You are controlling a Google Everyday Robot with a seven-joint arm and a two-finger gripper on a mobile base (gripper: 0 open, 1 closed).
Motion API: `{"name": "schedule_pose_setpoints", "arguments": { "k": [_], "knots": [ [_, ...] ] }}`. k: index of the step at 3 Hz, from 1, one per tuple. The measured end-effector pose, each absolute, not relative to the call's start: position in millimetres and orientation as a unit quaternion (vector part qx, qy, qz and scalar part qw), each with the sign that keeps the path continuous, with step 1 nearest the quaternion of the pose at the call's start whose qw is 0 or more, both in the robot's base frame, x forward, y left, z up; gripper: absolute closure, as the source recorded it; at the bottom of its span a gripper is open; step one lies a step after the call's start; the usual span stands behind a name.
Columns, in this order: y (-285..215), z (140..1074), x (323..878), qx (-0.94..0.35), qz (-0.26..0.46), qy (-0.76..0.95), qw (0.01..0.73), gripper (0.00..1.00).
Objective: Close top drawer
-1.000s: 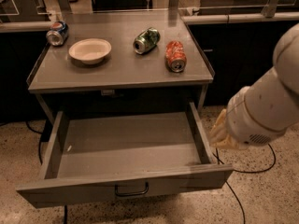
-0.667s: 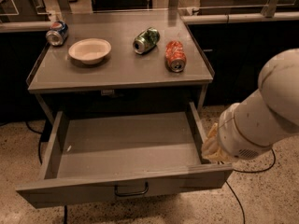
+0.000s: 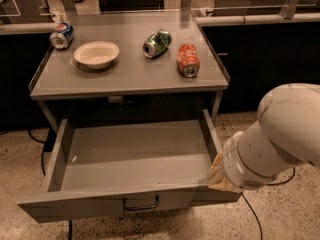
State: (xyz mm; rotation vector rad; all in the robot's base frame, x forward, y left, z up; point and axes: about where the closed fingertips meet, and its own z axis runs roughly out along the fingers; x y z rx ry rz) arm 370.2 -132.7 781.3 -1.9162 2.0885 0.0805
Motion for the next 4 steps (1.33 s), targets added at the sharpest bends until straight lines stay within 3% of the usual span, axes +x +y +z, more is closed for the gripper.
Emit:
{"name": "schedule_pose_setpoints", "arguments": {
  "k": [4],
  "knots": [
    [-90.8,723.4,344.0,-0.689,0.062,0.705,0.156,1.0]
  ]
}}
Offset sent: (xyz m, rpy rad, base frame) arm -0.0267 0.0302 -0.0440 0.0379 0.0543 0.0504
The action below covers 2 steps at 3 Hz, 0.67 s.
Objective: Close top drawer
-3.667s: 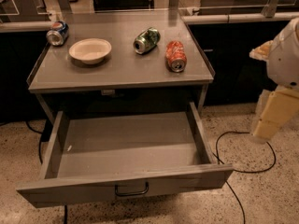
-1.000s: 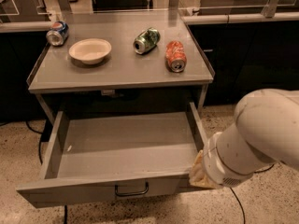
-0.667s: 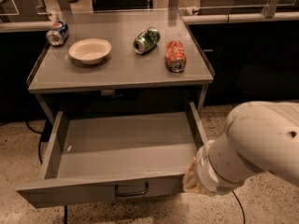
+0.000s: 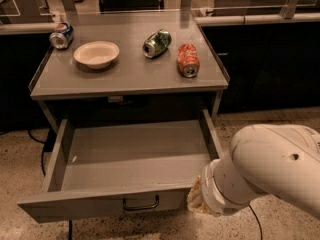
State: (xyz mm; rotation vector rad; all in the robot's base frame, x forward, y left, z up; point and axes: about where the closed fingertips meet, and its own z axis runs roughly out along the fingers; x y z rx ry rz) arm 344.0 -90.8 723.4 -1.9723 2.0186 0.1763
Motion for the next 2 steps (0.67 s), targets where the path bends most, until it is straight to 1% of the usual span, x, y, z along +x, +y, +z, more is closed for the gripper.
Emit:
{"name": "schedule_pose_setpoints", "arguments": {
  "k": [1,2],
  "knots": [
    [-87.3,719.5,344.2,-0.685,0.081,0.705,0.166,1.0],
    [-78.4,715.9,345.1,-0.687,0.116,0.693,0.187,1.0]
  ]
}}
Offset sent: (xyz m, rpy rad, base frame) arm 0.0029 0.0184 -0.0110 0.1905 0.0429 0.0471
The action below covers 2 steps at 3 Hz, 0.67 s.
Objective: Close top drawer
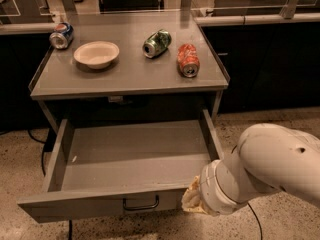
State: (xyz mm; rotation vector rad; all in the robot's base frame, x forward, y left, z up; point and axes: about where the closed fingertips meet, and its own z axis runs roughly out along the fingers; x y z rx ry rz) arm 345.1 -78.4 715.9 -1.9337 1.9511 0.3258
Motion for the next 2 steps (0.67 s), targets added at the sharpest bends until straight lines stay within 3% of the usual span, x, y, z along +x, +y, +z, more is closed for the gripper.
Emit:
{"name": "schedule_pose_setpoints", "arguments": {
  "k": [2],
  "knots": [
    [-69.6,701.2,350.4,-0.687,0.122,0.69,0.192,1.0]
  ]
}}
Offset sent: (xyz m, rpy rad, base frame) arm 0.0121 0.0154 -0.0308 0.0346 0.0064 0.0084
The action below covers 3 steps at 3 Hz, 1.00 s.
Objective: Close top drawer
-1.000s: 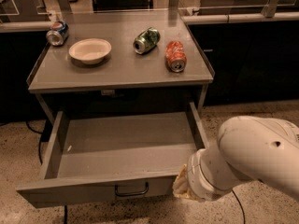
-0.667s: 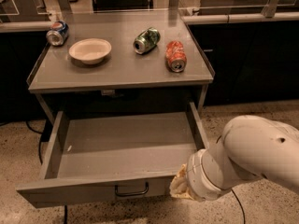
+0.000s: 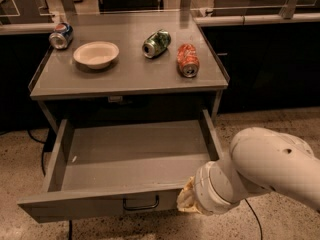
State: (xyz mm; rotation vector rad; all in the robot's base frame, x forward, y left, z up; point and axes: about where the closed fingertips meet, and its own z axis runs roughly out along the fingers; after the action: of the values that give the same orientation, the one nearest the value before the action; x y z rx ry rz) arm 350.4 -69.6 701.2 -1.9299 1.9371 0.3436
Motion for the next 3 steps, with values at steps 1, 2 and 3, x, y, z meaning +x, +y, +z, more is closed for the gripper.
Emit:
{"name": "schedule_pose_setpoints", "arguments": {
  "k": [1,2,3],
  "knots": [
    [-64.6,688.6,355.6,-0.685,0.128,0.69,0.195,1.0],
    [-58.4,675.4,360.3,-0.684,0.136,0.689,0.198,1.0],
    [-52.4,662.6,359.6,-0.683,0.143,0.686,0.205,1.0]
  ]
}}
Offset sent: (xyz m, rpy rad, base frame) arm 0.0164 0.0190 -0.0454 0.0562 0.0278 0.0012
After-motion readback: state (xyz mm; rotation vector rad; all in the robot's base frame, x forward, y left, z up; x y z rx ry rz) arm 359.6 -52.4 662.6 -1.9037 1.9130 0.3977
